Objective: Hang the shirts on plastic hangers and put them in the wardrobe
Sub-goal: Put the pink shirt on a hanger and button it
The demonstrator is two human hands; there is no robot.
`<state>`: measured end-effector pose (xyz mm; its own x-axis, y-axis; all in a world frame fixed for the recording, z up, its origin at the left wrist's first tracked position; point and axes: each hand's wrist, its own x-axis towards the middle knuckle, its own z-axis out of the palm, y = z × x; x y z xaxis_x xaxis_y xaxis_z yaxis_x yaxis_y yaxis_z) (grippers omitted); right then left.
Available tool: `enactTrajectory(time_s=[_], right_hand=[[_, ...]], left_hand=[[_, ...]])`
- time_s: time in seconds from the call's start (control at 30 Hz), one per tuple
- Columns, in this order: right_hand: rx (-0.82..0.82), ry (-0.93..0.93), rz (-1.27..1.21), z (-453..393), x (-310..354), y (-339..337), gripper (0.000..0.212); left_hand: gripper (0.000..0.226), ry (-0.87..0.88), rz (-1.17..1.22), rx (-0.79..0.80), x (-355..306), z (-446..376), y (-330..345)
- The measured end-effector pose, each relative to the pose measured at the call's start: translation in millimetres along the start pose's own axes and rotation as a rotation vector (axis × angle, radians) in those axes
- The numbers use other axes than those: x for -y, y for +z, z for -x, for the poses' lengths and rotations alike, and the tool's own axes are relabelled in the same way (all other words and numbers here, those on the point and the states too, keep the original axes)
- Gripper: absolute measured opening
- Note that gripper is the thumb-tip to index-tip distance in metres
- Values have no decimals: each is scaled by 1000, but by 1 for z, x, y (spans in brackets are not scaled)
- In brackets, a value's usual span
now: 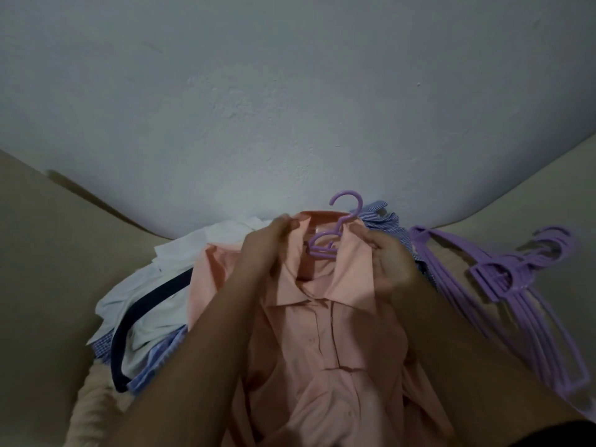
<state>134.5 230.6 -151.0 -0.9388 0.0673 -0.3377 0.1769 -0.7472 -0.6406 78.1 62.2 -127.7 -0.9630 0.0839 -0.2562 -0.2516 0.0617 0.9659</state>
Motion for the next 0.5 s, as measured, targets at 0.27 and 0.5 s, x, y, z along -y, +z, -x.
enactTrajectory(time_s=[0.27, 0.5], right_hand=[[-95, 9, -186, -36, 15, -24, 19], [-115, -33, -188, -56, -2, -45, 45]], left_hand=[[63, -267, 604, 336, 1, -58, -13], [34, -314, 637, 222, 20, -67, -3]])
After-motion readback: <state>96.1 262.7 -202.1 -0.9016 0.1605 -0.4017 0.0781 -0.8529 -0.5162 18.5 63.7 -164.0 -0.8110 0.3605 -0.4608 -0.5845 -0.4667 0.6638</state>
